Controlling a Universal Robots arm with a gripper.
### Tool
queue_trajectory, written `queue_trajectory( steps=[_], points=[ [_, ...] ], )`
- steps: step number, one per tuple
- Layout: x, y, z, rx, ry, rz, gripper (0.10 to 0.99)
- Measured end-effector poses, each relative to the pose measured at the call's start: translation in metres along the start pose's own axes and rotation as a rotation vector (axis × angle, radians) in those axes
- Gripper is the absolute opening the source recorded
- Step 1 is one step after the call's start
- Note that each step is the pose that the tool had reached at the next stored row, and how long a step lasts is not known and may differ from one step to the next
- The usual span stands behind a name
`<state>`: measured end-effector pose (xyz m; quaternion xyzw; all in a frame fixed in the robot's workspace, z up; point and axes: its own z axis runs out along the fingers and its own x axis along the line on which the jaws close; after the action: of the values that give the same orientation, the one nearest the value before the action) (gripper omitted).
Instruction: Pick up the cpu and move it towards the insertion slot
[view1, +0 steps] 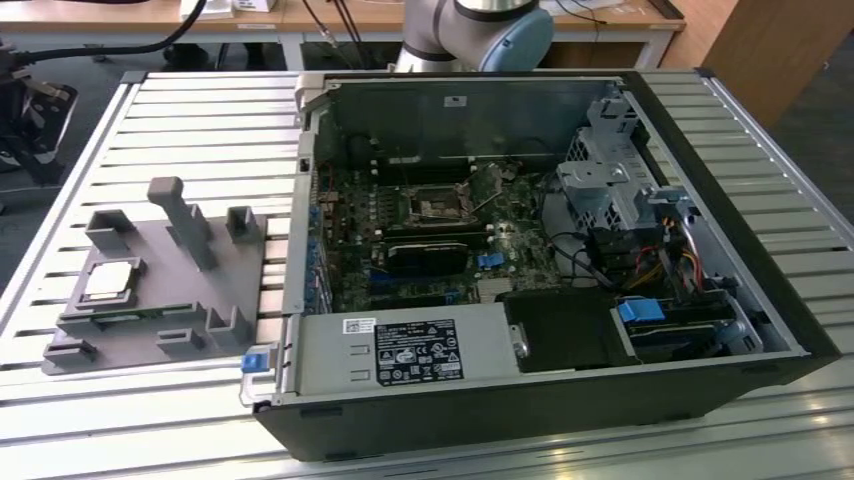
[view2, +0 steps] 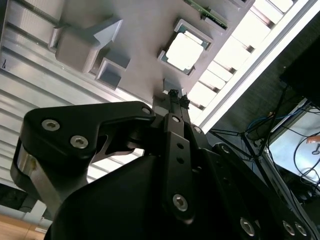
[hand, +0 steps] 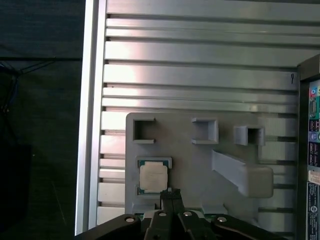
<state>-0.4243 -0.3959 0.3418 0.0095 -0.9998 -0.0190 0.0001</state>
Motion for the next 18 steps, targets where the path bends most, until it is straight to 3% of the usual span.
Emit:
queue_trajectory(
  steps=[6,18],
  points=[
    [0.0016,-0.0063,0.0027,-0.001,-0.0031,0.0,0.106],
    [0.0025,-0.0084,0.0067,-0.001,-0.0038,0.0,0.106]
  ],
)
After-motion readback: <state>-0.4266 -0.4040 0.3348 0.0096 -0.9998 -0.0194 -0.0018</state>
